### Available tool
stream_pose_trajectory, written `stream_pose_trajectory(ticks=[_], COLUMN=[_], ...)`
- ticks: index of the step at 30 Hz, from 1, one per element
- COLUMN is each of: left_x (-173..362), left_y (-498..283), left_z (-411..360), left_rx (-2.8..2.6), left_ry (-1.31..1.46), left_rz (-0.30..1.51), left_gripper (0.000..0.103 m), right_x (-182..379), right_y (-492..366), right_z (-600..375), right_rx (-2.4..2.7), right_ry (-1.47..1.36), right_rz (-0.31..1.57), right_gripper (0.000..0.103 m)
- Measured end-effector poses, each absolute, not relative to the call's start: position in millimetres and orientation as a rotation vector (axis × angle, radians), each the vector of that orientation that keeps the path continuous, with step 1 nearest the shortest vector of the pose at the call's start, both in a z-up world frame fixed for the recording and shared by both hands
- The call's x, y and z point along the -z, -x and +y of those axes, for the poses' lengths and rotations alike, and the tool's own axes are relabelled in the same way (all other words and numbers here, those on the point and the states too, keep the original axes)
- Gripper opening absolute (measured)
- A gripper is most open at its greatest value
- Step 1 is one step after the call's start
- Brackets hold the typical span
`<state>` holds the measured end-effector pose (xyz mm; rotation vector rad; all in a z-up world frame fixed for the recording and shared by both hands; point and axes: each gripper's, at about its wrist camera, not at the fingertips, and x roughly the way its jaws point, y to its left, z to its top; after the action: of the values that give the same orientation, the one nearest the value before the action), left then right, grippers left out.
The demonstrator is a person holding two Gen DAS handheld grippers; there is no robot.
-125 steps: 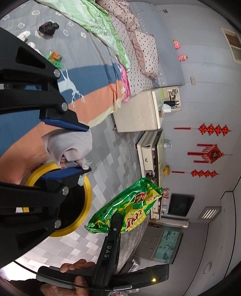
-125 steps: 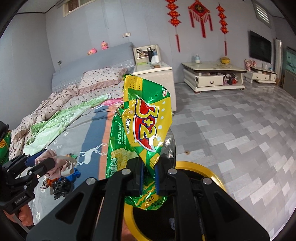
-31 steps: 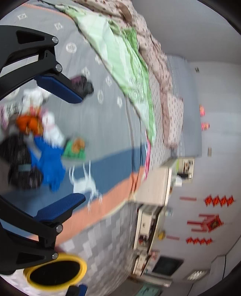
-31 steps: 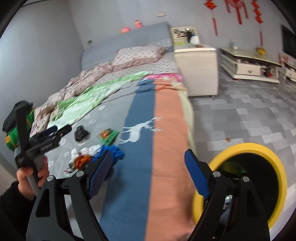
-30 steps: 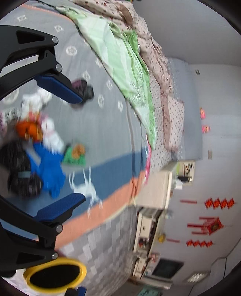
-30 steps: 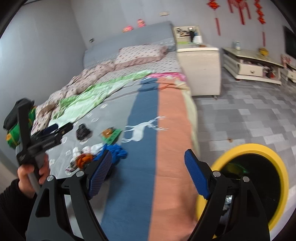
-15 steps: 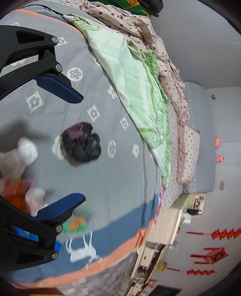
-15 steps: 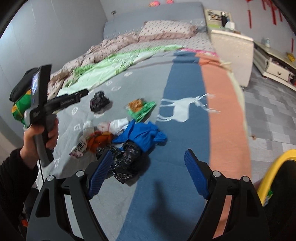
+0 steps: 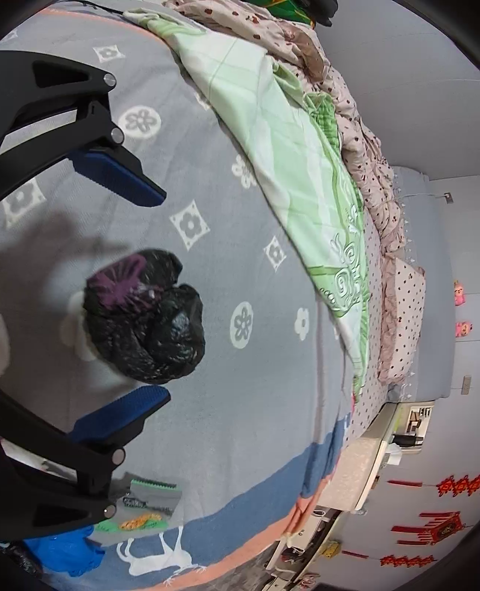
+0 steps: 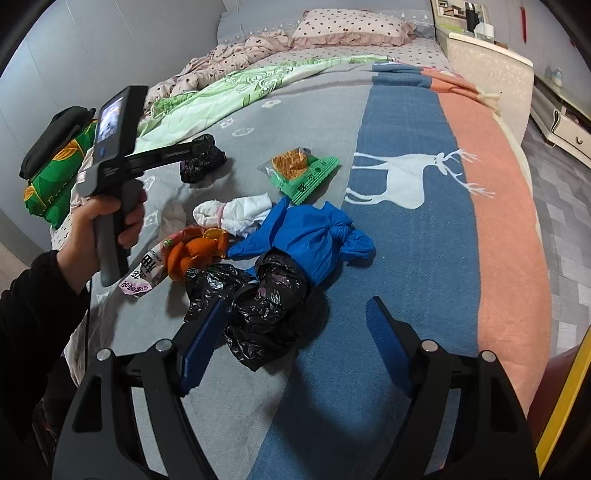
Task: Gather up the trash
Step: 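Grasp the black plastic bag with the left tool while the right tool grasps another black bag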
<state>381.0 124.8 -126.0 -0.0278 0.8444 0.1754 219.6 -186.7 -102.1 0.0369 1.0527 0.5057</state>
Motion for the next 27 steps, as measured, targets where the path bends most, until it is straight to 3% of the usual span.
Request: stream_pose_trajectory(ticks=[2, 6, 13, 20, 27], left_x=[133, 145, 150, 144, 120], left_y=[-387, -396, -399, -395, -383], left_z=[123, 115, 114, 123, 143], left_rx=[-0.166, -0.143, -0.126, -0.104, -0.102], left_ry=[0.031, 0.002, -0.004, 0.021, 0.083], left_rz=[0.855, 0.877, 0.868, 0.857, 0.828], left_gripper=[0.093, 0.075, 0.06, 0.053, 0.052], right_x=[106, 114, 126, 125, 109], right_y=[-221, -224, -234, -237, -226], right_z=[-184, -176, -165, -163, -166], right_rx=[-0.52, -0.533, -0.559, -0.572, -0.575], right_ry=[-0.039, -0.017, -0.017, -0.047, -0.041], right_rz=[1.066, 1.085, 1.124, 1.123, 1.09], right_gripper=[0.071, 0.063, 0.045, 0.029, 0.023])
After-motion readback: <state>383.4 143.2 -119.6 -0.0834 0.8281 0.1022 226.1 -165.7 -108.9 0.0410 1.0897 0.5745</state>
